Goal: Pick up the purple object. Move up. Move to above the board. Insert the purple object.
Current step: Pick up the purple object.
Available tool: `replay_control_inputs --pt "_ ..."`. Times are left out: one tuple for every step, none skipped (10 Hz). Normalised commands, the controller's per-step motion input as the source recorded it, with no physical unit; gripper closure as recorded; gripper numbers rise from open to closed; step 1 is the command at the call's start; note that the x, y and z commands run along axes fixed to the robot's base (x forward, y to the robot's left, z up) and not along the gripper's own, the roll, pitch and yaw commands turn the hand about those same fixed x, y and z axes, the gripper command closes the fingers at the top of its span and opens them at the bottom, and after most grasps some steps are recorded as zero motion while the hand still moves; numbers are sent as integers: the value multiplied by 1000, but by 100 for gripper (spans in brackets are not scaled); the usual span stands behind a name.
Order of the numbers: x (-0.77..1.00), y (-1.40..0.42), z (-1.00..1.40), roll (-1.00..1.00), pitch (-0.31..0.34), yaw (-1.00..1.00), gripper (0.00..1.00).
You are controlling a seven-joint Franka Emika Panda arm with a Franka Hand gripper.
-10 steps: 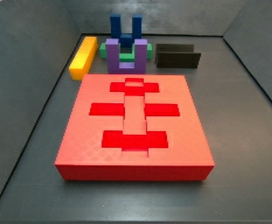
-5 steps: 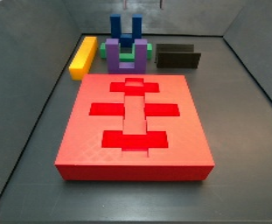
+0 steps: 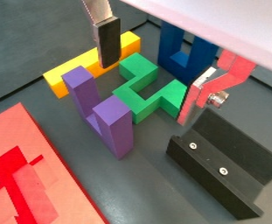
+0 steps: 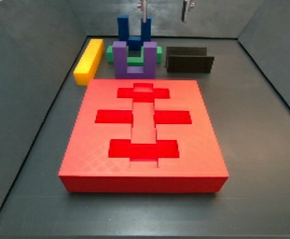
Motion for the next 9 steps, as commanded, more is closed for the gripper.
replay_control_inputs --pt "6 0 -140 77 0 277 0" --pt "0 0 -131 84 0 203 0" --pt "0 -300 -277 271 0 103 0" --pt "0 -457 -254 406 0 0 0" --pt "-9 -309 -171 324 0 -126 0" --pt "-23 -169 -129 270 11 -143 0" --pt "-66 -49 -120 277 21 -129 0" --pt "-63 0 -123 246 27 -129 0" --pt "-169 17 -180 119 0 -89 0"
